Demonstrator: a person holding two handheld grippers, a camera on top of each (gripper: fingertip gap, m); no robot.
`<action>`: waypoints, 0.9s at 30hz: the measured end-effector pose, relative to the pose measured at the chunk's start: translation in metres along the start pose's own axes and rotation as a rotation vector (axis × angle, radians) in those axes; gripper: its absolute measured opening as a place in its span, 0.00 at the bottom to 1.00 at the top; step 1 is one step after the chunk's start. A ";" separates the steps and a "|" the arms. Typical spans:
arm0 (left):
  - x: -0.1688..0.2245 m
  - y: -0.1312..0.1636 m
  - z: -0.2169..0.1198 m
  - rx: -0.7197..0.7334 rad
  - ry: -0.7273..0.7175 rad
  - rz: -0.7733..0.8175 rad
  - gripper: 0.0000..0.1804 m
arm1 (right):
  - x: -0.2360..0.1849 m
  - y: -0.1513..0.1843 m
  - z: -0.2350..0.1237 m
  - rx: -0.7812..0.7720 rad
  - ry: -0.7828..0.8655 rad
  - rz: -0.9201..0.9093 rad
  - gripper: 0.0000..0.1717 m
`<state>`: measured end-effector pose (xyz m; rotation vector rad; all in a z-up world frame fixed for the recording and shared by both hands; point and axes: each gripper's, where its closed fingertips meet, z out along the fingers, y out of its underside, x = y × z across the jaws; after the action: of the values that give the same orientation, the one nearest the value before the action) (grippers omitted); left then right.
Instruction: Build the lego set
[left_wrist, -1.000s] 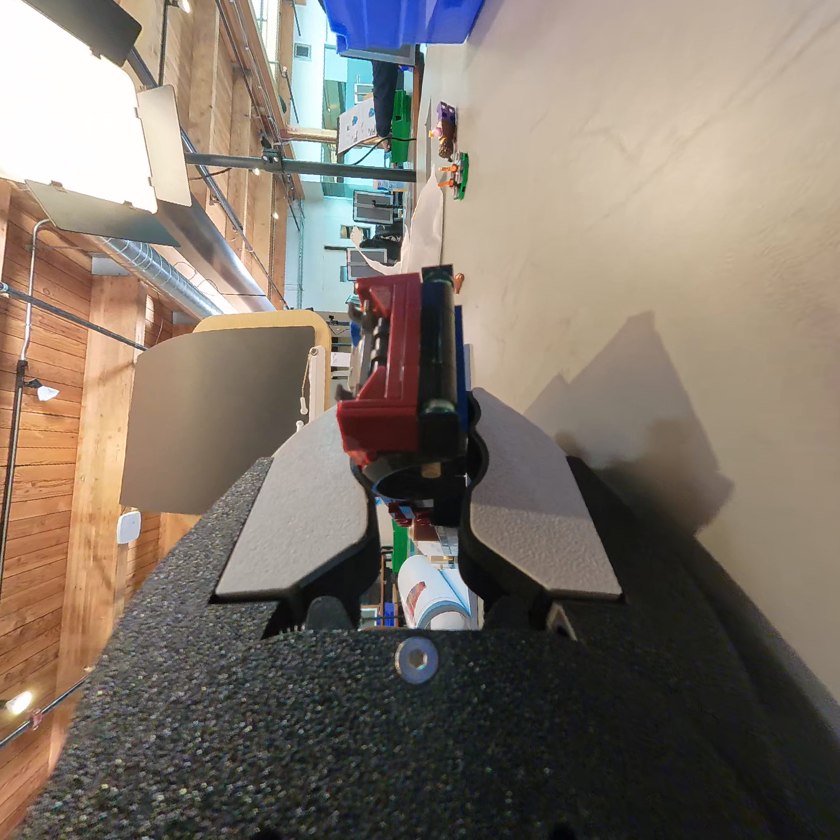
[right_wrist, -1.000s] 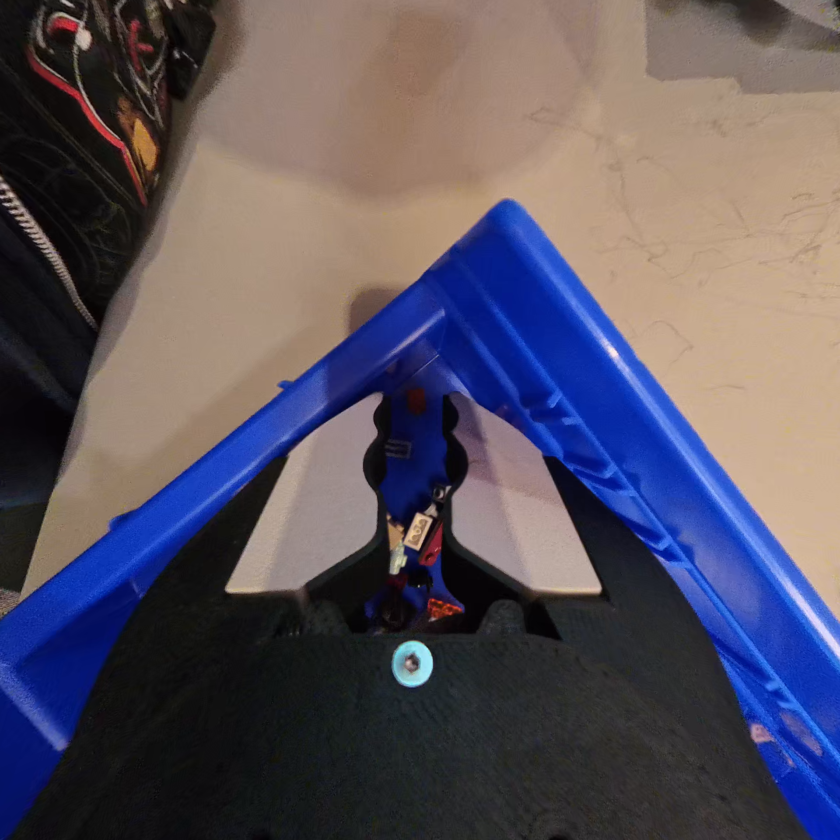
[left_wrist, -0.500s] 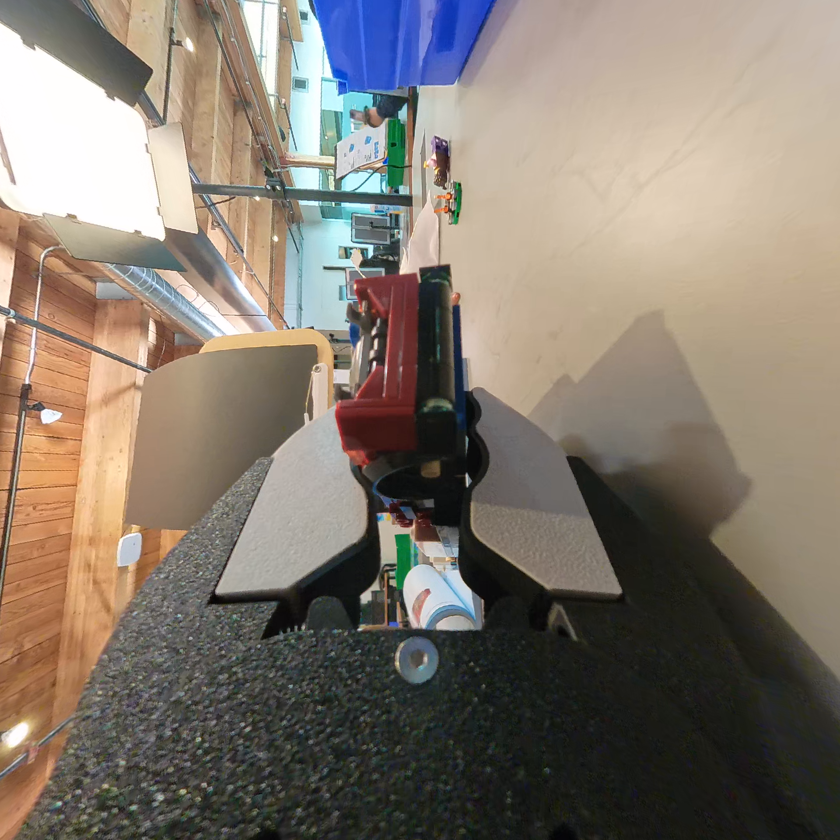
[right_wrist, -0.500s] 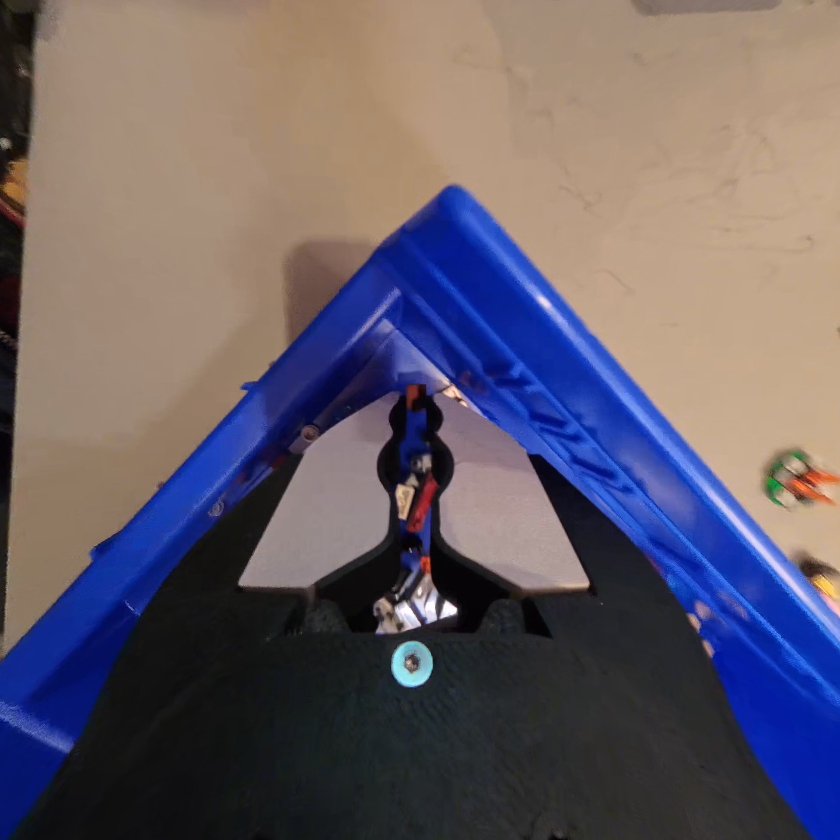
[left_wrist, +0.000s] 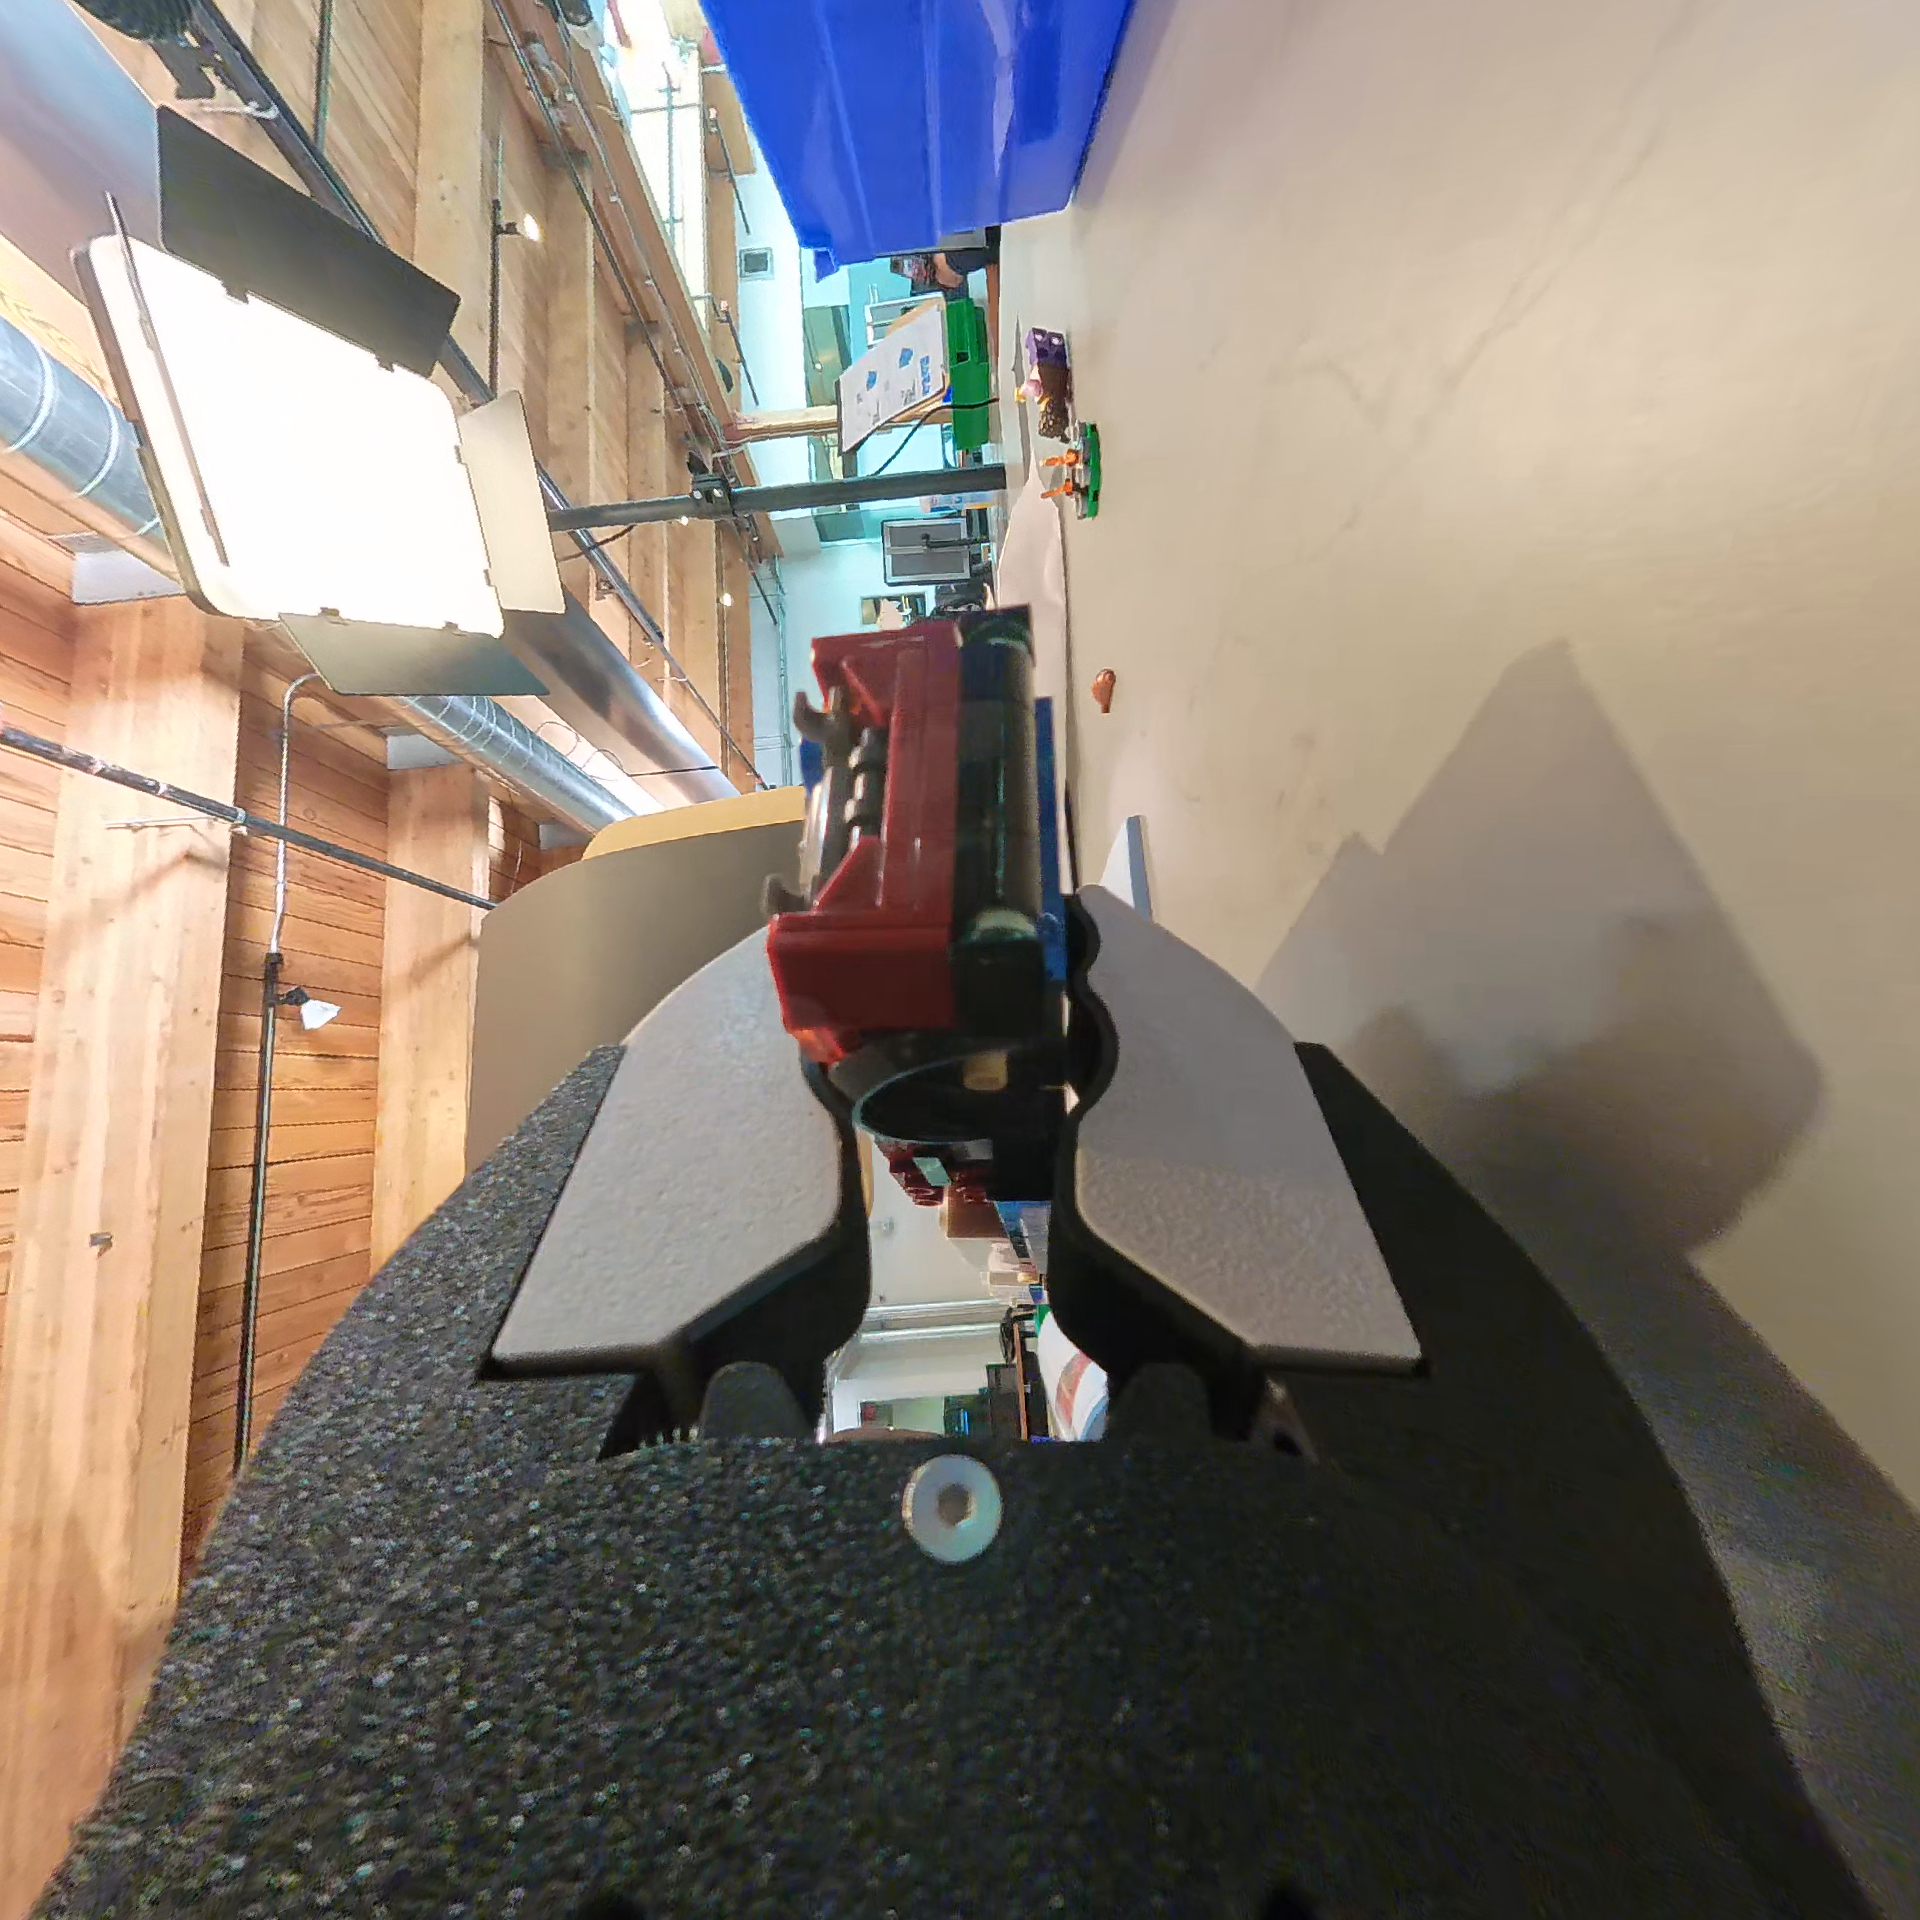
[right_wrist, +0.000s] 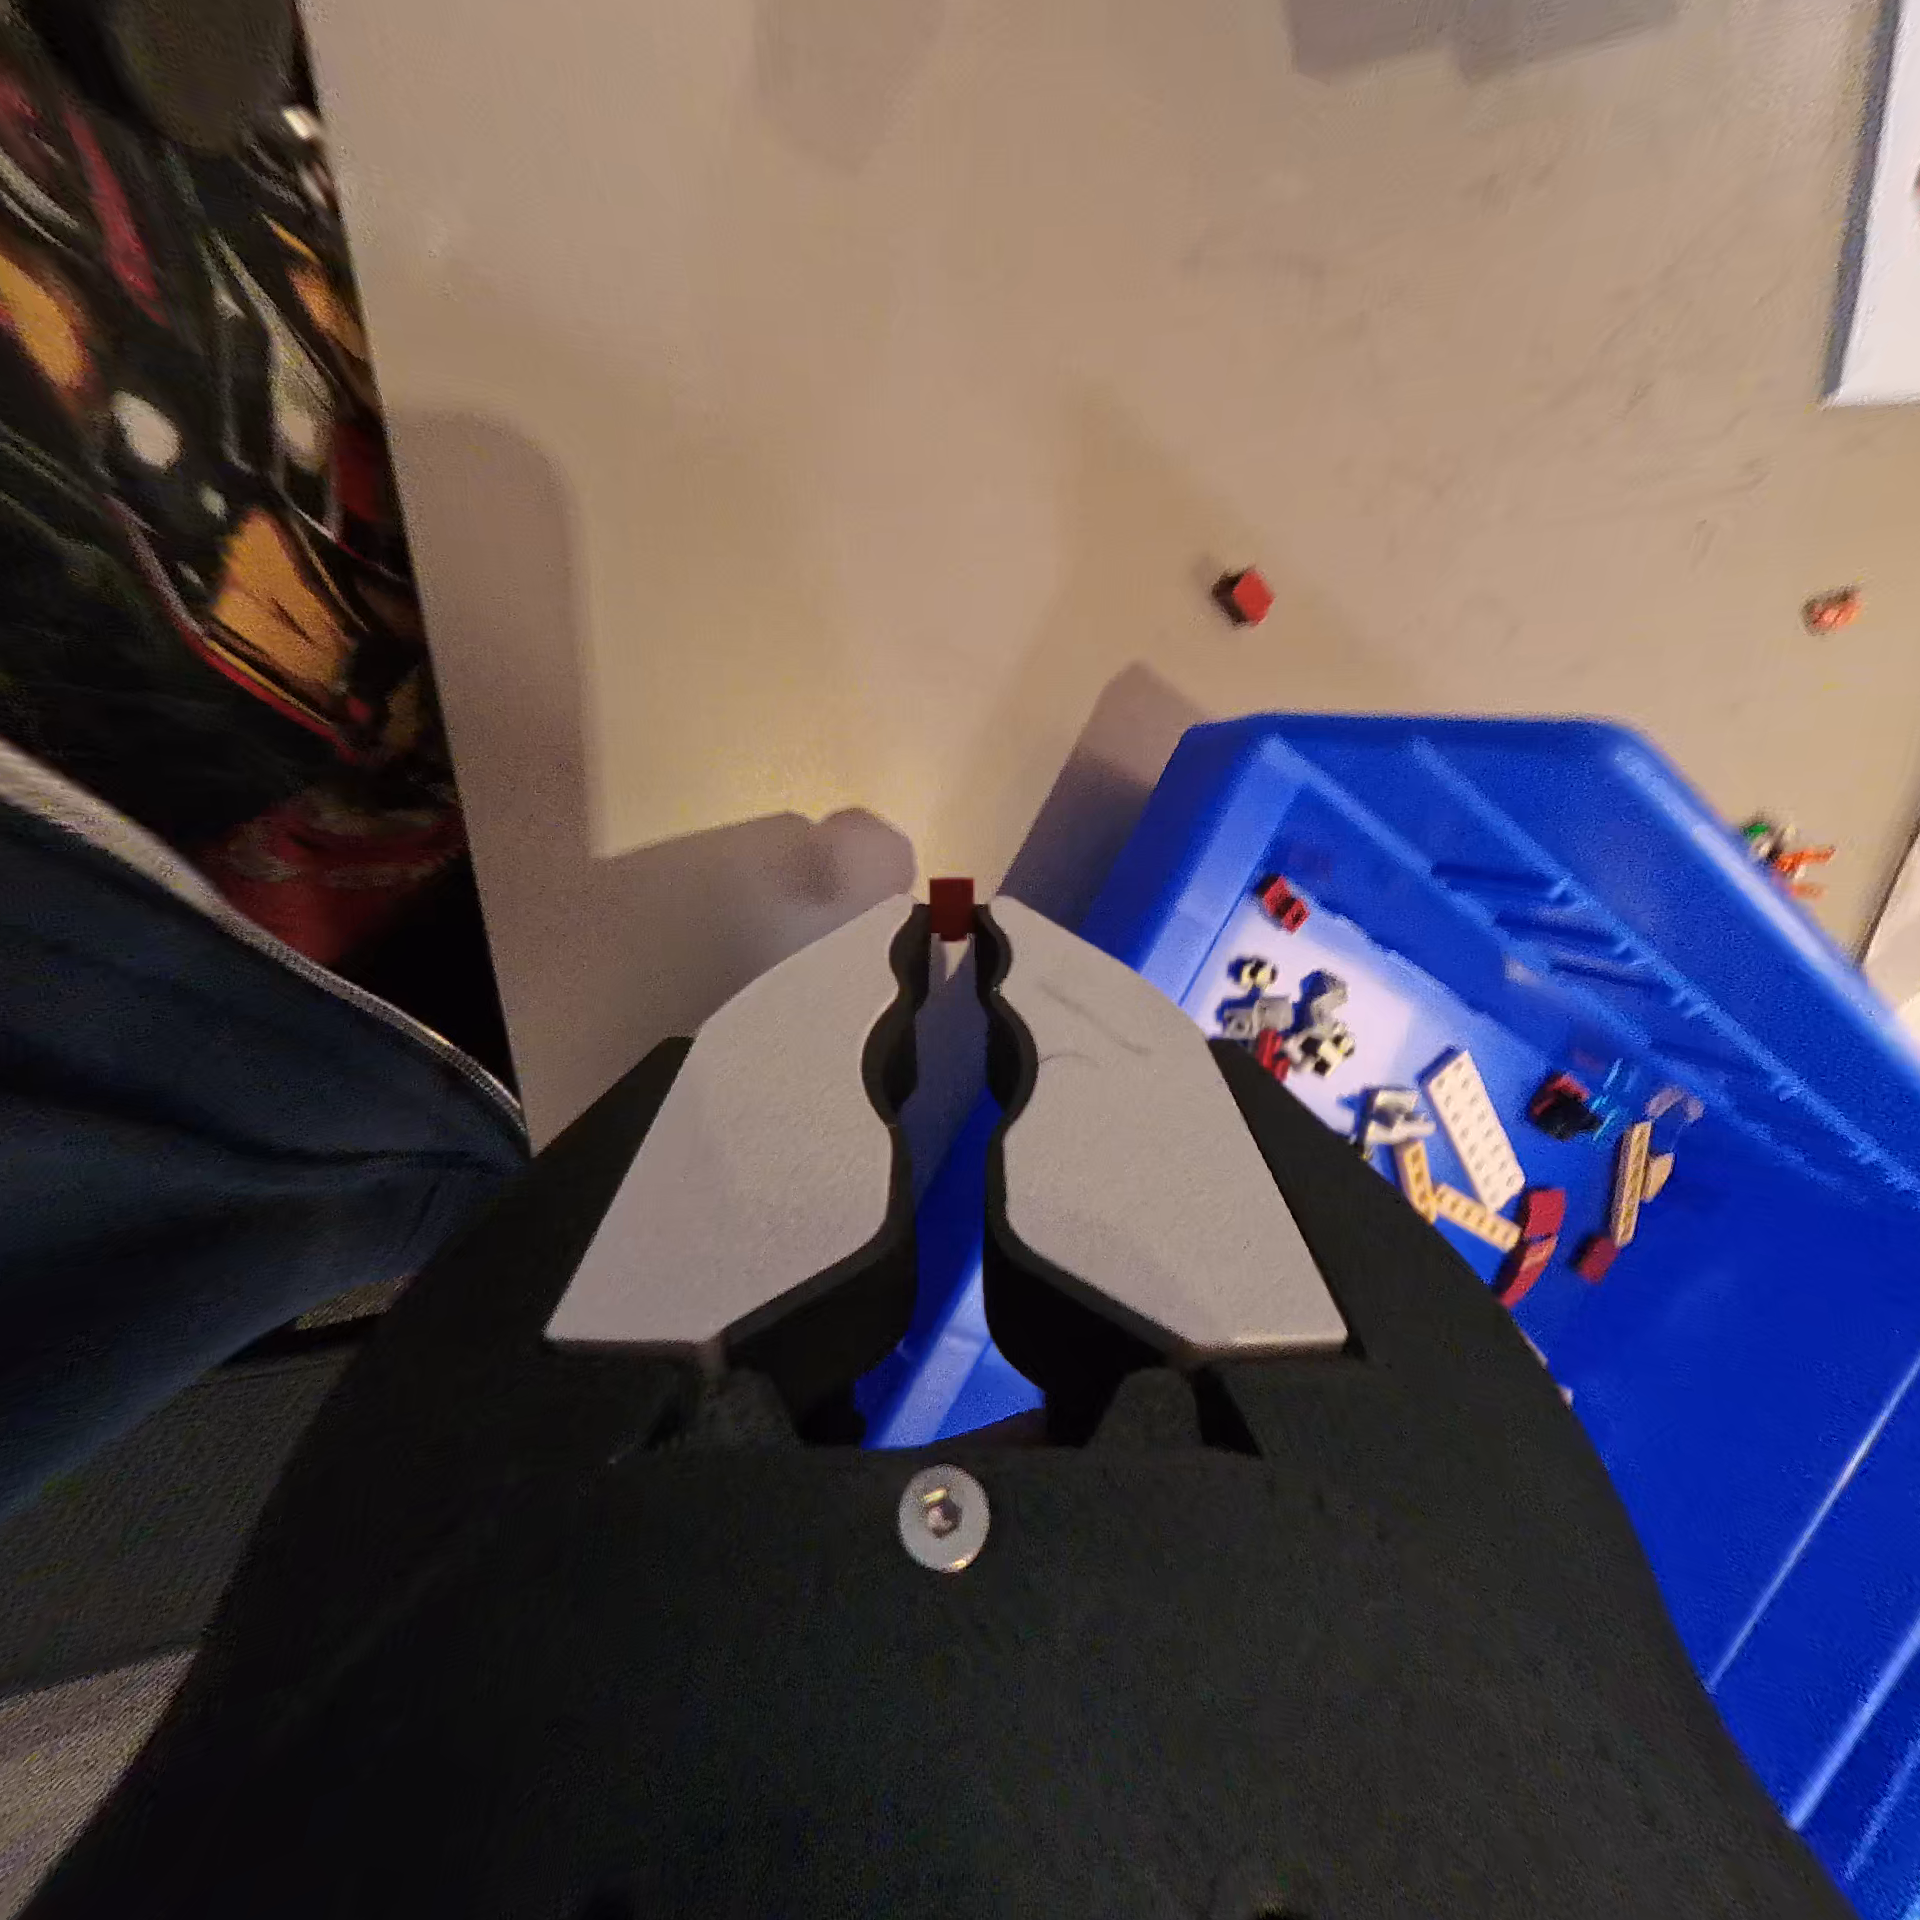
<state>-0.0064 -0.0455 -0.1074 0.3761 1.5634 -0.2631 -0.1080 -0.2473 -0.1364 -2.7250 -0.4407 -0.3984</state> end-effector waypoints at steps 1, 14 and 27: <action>-0.001 0.000 0.000 -0.001 -0.001 0.000 0.21 | 0.003 0.007 0.002 -0.036 0.025 0.011 0.05; 0.002 0.007 0.002 -0.018 0.030 -0.018 0.21 | 0.049 0.048 0.010 -0.201 0.193 -0.015 0.05; 0.017 0.008 -0.002 0.010 0.118 -0.076 0.21 | 0.064 -0.095 0.071 0.230 0.025 0.142 0.05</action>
<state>-0.0049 -0.0362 -0.1237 0.3455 1.6949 -0.3118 -0.0674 -0.1192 -0.1513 -2.5067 -0.2656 -0.3221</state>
